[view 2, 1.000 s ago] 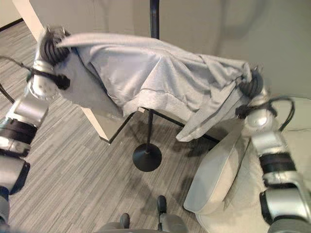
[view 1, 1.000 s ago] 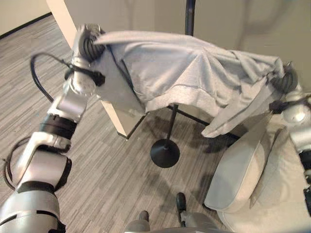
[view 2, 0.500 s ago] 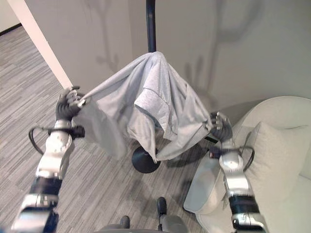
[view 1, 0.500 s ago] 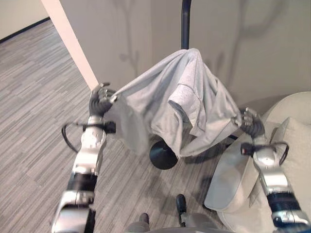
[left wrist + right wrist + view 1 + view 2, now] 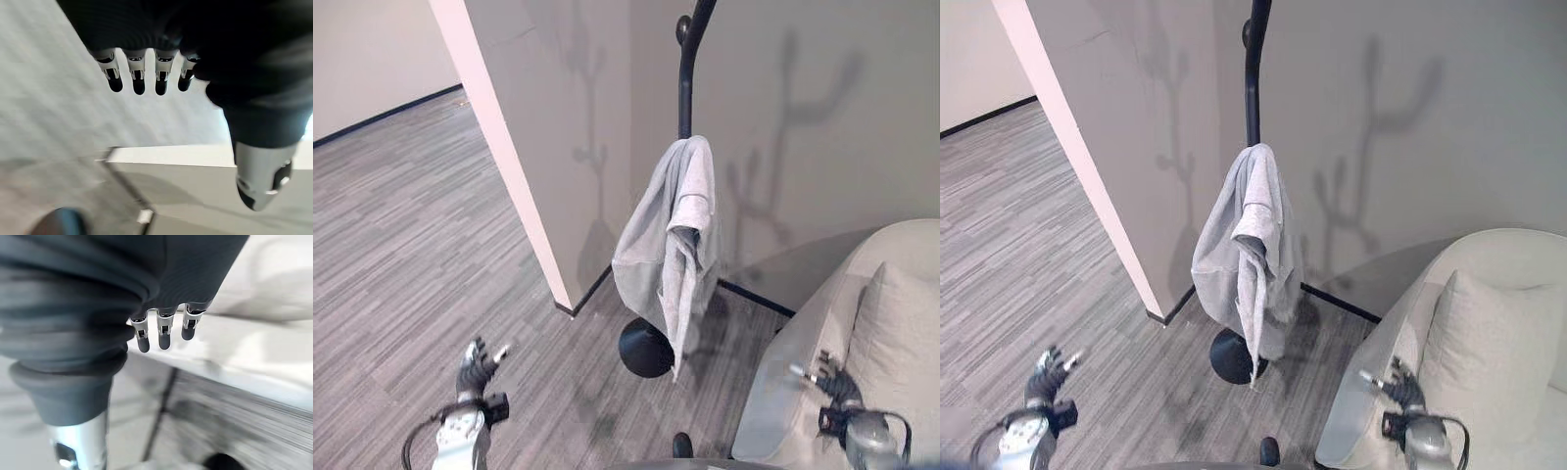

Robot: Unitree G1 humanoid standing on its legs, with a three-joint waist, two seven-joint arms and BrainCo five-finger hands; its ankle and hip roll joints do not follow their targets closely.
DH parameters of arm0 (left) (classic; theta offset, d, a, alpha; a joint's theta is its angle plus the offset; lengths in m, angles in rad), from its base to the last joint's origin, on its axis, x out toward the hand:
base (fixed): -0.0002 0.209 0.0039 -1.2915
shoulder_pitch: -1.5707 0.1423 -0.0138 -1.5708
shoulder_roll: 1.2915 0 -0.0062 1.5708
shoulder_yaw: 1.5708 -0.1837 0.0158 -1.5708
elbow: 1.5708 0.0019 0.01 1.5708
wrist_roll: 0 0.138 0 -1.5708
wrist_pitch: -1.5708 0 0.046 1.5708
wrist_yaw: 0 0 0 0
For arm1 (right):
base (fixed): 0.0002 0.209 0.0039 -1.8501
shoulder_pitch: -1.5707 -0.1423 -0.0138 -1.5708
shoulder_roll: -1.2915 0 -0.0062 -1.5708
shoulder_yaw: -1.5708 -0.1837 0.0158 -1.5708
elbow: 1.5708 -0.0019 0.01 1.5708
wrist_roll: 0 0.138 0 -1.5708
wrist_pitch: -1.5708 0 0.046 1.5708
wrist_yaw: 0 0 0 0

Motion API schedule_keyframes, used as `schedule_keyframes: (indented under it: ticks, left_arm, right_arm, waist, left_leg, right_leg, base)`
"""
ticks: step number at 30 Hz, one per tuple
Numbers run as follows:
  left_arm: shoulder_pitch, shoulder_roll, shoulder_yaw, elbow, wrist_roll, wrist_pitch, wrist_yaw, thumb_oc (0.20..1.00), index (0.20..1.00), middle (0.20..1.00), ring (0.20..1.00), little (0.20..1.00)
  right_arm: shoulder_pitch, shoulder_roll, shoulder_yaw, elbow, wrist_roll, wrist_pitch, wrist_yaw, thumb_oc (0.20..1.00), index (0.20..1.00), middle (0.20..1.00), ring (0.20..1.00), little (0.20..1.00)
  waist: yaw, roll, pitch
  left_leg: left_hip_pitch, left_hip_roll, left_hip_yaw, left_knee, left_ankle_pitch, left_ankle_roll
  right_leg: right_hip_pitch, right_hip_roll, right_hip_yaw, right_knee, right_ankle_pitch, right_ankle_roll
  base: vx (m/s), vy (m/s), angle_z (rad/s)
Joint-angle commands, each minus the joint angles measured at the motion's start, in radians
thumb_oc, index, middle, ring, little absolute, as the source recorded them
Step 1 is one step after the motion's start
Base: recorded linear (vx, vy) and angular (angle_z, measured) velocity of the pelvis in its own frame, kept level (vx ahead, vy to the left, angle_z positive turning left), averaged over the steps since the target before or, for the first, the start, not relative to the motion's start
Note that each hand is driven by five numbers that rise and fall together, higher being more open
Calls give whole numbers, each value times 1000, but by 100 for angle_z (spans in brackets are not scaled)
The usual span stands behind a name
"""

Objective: Hang the clothes on the sofa on the clothes rack.

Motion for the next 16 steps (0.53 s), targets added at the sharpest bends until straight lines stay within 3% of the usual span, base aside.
schedule_keyframes:
  ticks: [1,4,16]
  left_arm:
    - [-51,38,-38,-31,63,-76,-5,1000,1000,1000,1000,1000]
    - [-37,2,-57,125,75,-77,-10,1000,1000,1000,1000,1000]
    - [-96,-16,-181,452,124,-86,-25,1000,1000,1000,1000,1000]
  right_arm:
    - [-49,-21,-14,-56,48,-43,26,1000,1000,1000,1000,1000]
    - [-14,39,3,23,55,-46,41,1000,1000,1000,1000,1000]
    - [-28,132,37,327,86,-53,51,1000,1000,1000,1000,1000]
  waist:
    - [8,42,14]
    - [8,35,18]
    - [17,24,9]
  left_leg:
    - [-54,33,50,-2,47,15]
    - [-62,32,50,-2,44,14]
    - [-70,29,52,-2,37,13]
  right_leg:
    - [9,-60,-32,13,-3,7]
    - [4,-66,-31,17,-2,6]
    - [-8,-73,-32,27,-5,2]
  base:
    - [0,0,0]
    - [-1,17,2]
    - [0,0,0]
